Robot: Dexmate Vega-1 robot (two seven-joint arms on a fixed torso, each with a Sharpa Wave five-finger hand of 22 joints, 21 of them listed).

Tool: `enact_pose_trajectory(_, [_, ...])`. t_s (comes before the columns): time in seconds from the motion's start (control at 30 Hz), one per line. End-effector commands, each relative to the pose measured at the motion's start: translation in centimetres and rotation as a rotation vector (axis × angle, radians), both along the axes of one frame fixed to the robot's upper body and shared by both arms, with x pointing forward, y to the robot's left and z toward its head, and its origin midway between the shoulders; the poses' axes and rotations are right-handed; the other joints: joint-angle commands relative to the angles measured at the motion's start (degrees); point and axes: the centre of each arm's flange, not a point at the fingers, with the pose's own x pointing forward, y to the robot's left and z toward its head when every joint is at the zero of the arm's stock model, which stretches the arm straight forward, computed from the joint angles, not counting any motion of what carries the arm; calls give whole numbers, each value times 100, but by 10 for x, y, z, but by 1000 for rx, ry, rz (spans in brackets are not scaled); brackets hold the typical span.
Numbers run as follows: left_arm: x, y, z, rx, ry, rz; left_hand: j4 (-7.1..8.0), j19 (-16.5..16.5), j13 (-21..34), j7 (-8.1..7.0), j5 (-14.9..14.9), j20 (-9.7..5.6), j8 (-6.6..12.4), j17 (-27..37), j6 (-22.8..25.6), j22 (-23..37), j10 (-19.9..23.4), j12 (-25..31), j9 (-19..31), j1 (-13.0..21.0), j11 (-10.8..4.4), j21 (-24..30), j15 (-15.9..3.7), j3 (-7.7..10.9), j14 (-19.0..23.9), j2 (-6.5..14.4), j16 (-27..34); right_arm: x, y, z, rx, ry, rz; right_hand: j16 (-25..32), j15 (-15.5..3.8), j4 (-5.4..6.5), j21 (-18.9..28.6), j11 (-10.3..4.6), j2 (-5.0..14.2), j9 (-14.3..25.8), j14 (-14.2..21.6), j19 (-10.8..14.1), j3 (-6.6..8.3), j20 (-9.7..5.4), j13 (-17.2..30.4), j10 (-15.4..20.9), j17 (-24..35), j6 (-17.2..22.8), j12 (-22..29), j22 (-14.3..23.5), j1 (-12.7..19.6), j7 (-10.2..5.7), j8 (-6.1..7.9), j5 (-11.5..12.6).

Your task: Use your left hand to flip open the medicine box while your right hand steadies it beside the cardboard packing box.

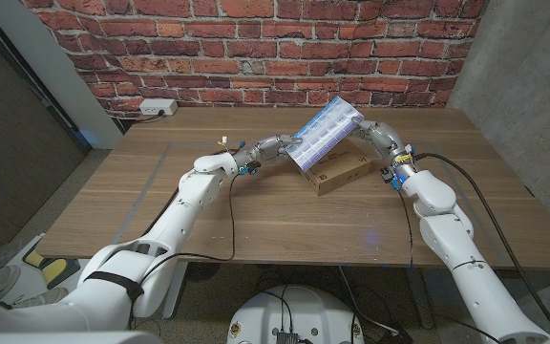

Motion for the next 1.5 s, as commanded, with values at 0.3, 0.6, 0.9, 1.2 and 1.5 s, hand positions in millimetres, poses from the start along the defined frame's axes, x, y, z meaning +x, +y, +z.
enact_pose_trajectory(0.3, [6, 3, 0, 7, 3, 2, 106, -39, 74, 123, 10, -124, -25, 48, 174, 1, 264, 11, 17, 581, -324, 93, -77, 96, 73, 521, 25, -3, 8, 13, 15, -90, -91, 1226, -905, 59, 993, -533, -42, 780, 1408, 527, 175, -356, 1104, 1559, 1160, 1030, 1187, 390, 1119, -261, 821, 14])
enact_pose_trajectory(0.6, [7, 2, 0, 15, 4, 9, 107, -46, 86, 132, 6, -123, -31, 61, 176, -2, 276, 2, 39, 581, -337, 125, -81, 104, 70, 520, 23, -3, 7, 13, 19, -95, -73, 1352, -903, 256, 1424, -680, -97, 1382, 1450, 426, 76, -520, 1959, 1538, 1604, 1006, 1723, 660, 1287, -339, 1275, 95])
enact_pose_trajectory(0.9, [8, -1, -1, 26, 2, 8, 108, -64, 104, 132, 5, -127, -45, 74, 184, -5, 282, -8, 45, 579, -339, 155, -77, 112, 75, 516, 24, 3, 10, 14, 48, -92, 23, 1223, -889, 374, 1547, -619, -118, 1578, 1280, 275, 33, -587, 2238, 1406, 1668, 960, 1833, 740, 1272, -334, 1418, 117])
enact_pose_trajectory(1.2, [9, -1, -1, 23, 5, 9, 108, -75, 111, 147, 4, -131, -53, 86, 196, -7, 293, -20, 59, 580, -339, 184, -78, 120, 75, 512, 24, 8, 9, 15, 80, -87, 81, 1173, -898, 428, 1632, -597, -128, 1670, 1245, 206, 2, -620, 2287, 1389, 1710, 953, 1852, 781, 1270, -349, 1486, 127])
enact_pose_trajectory(1.5, [10, 0, -3, 9, 7, 23, 106, -87, 124, 149, 4, -134, -71, 95, 200, -9, 307, -28, 66, 583, -340, 215, -80, 131, 75, 509, 22, 7, 9, 14, 87, -103, 37, 1138, -898, 442, 1719, -564, -148, 1678, 1232, 155, -26, -648, 2282, 1408, 1757, 1053, 1854, 815, 1294, -394, 1538, 138])
